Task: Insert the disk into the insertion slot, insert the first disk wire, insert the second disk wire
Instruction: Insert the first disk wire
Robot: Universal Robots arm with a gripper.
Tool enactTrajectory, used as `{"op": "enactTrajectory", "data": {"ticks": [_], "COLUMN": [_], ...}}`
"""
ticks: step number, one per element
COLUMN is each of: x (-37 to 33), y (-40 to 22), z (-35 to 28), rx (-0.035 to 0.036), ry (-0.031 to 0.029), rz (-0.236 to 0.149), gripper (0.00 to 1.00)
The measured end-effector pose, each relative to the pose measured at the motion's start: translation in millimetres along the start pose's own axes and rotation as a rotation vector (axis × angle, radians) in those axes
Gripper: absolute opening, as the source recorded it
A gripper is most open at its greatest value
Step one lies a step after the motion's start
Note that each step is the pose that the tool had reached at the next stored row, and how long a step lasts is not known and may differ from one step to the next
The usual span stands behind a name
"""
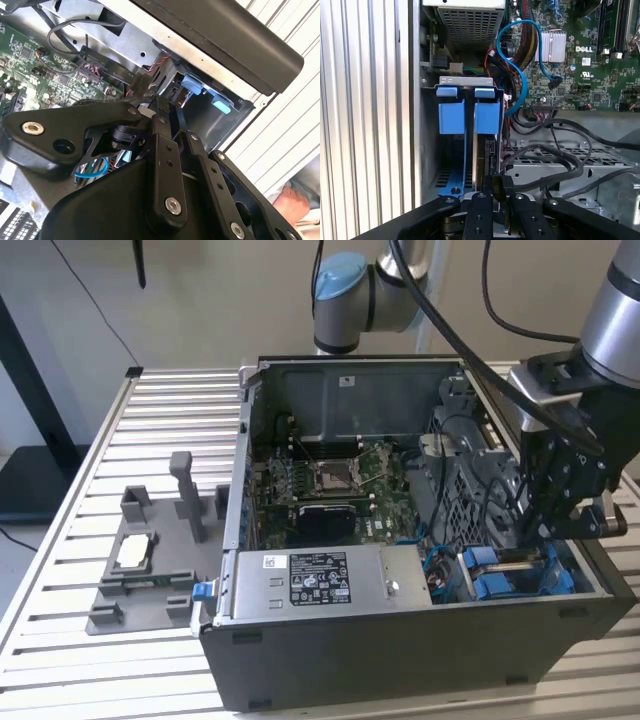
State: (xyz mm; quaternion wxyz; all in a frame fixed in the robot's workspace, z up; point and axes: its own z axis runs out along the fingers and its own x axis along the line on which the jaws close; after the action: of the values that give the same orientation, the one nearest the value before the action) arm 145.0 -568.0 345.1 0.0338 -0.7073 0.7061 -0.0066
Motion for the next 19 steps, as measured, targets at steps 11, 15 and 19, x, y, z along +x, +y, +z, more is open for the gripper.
{"op": "enactTrajectory", "data": {"ticks": [11,15,19], "x": [0.2,0.3,0.5], "y": [-1.5,-2.3,-2.6], "z": [5.1,6.8,7.8], "rx": [0.0000,0.0000,0.0002], "ry": [0.0002,0.0001,0.0000], "rz": [0.000,0.000,0.006], "gripper": [0.19,0.19,0.19]}}
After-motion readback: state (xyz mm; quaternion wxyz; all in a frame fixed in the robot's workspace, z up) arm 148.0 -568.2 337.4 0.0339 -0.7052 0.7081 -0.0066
